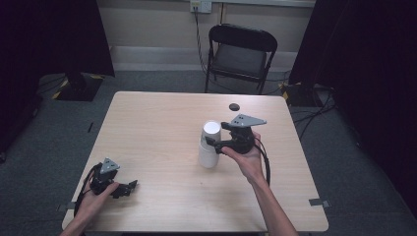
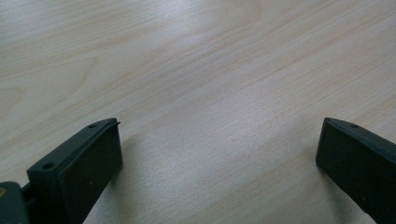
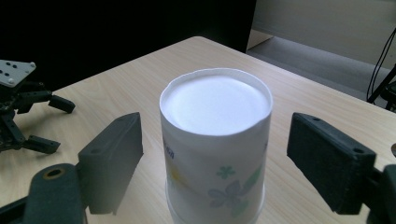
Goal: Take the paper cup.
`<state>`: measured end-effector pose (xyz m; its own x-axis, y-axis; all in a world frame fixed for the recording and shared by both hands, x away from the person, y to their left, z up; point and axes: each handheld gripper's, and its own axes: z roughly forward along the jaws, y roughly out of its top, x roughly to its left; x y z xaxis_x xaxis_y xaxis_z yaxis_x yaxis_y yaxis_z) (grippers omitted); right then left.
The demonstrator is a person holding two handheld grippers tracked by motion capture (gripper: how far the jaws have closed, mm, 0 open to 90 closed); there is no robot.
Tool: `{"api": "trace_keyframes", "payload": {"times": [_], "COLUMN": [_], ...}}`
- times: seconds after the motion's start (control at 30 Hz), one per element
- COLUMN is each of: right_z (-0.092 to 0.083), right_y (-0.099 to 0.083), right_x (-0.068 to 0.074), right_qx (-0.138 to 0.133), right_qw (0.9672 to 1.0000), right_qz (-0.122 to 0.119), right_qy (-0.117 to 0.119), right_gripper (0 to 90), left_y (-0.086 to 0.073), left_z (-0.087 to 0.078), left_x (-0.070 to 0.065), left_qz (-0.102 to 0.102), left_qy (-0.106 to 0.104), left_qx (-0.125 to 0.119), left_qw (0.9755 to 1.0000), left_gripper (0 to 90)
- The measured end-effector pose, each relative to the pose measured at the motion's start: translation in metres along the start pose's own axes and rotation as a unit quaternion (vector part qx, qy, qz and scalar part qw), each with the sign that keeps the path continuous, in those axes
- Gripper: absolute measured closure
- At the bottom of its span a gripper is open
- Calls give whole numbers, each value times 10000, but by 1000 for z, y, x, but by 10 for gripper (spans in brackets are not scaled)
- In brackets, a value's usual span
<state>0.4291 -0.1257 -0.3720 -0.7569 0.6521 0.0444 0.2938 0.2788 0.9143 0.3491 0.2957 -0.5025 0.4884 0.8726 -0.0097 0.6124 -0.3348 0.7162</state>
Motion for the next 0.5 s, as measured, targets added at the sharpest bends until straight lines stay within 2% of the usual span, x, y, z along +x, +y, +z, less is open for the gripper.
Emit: {"api": "trace_keyframes", "payload": {"times": [0.23, 0.5], "right_z": [14, 19], "right_y": [-5, -7], "right_x": [-1, 1], "right_qx": [5, -30], "right_qw": [10000, 9999], "right_qz": [-44, -147], "right_qy": [3, 40], "right_gripper": [201, 265], "left_y": [0, 0], "left_z": [0, 0], "left_x": [0, 0], "left_qz": [0, 0], "left_qy": [2, 2], "left_qx": [-1, -1], "left_qw": [10000, 10000], "left_gripper": [0, 0]}}
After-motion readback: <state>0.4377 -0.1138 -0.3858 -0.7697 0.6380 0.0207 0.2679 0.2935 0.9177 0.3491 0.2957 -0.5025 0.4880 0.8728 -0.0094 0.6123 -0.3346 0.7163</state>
